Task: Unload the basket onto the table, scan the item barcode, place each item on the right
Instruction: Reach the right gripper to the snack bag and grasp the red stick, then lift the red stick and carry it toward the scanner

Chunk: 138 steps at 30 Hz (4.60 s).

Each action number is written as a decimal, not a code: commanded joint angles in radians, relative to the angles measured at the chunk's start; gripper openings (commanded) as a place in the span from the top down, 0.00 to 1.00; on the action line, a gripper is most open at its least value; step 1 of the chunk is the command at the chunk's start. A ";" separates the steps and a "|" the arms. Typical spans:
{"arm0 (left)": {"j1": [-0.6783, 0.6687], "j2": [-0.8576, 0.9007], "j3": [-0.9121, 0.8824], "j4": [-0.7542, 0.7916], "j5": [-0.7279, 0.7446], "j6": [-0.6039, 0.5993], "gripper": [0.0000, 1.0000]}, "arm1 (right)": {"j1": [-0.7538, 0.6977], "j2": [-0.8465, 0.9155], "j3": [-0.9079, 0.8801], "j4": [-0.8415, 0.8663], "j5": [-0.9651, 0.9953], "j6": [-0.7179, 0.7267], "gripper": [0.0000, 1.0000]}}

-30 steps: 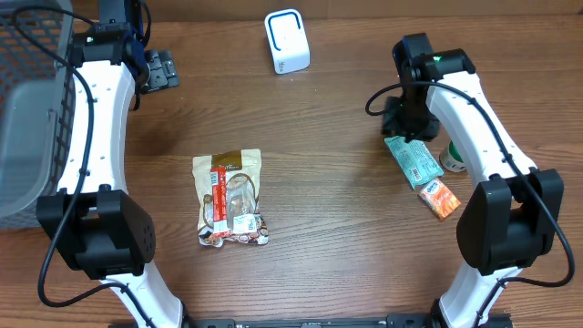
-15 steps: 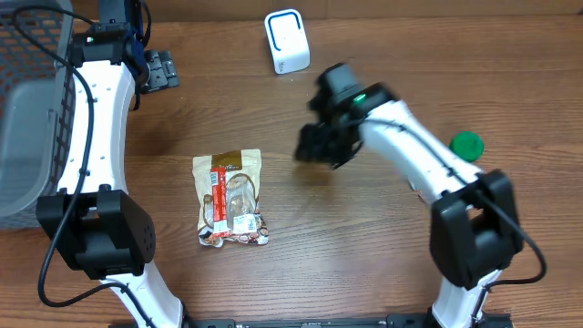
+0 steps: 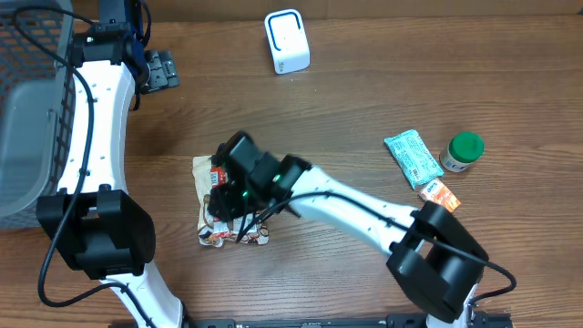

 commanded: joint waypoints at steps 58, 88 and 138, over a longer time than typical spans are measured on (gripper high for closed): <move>-0.003 0.001 0.002 0.001 -0.013 0.019 0.00 | -0.043 -0.190 0.017 -0.183 0.098 -0.293 0.96; -0.003 0.001 0.002 0.001 -0.013 0.019 0.00 | -0.228 -0.693 0.017 -0.453 0.088 -0.176 0.96; -0.003 0.001 0.002 0.001 -0.013 0.019 0.00 | -0.449 -0.364 0.014 -0.254 0.629 -0.335 0.96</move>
